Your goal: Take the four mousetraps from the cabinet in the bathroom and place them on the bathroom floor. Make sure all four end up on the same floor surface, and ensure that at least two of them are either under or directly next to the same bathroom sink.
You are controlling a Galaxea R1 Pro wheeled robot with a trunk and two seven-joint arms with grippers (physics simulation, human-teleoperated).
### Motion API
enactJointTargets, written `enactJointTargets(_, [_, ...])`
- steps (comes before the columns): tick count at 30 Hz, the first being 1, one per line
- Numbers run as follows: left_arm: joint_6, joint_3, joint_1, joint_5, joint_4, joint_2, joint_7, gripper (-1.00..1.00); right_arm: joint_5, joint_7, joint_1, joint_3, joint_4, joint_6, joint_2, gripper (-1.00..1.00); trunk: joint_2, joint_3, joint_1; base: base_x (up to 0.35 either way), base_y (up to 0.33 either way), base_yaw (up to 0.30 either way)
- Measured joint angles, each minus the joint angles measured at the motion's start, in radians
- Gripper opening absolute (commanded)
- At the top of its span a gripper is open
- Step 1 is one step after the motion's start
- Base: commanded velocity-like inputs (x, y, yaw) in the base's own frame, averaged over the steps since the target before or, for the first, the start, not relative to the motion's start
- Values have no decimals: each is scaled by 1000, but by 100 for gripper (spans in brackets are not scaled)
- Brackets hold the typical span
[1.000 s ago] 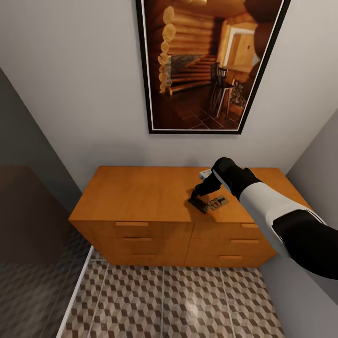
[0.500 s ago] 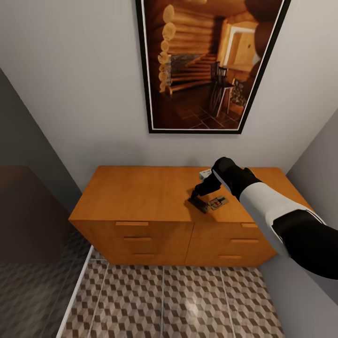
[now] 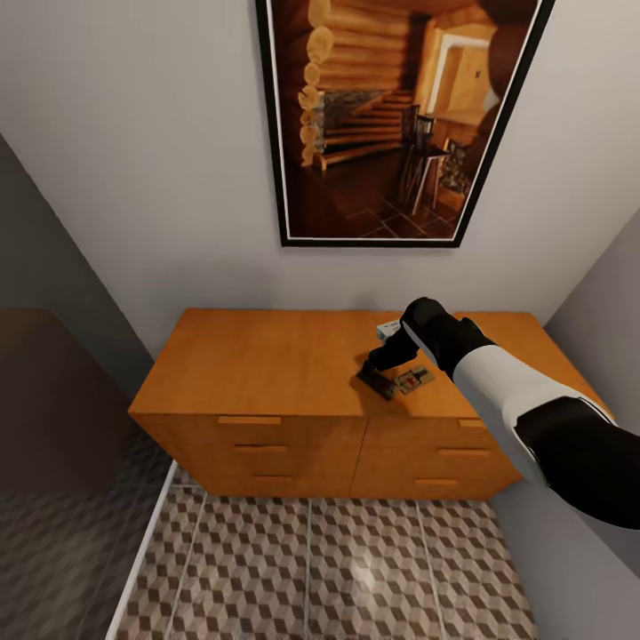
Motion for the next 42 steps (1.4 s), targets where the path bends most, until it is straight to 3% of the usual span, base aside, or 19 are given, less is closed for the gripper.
enactJointTargets(13, [0, 0, 0, 0, 1, 0, 0, 100, 0, 0, 0, 0, 0, 0, -1, 100, 0, -18, 0, 0, 0, 0])
enactJointTargets(42, [0, 0, 0, 0, 1, 0, 0, 100, 0, 0, 0, 0, 2, 0, -1, 100, 0, -30, 0, 0, 0, 0])
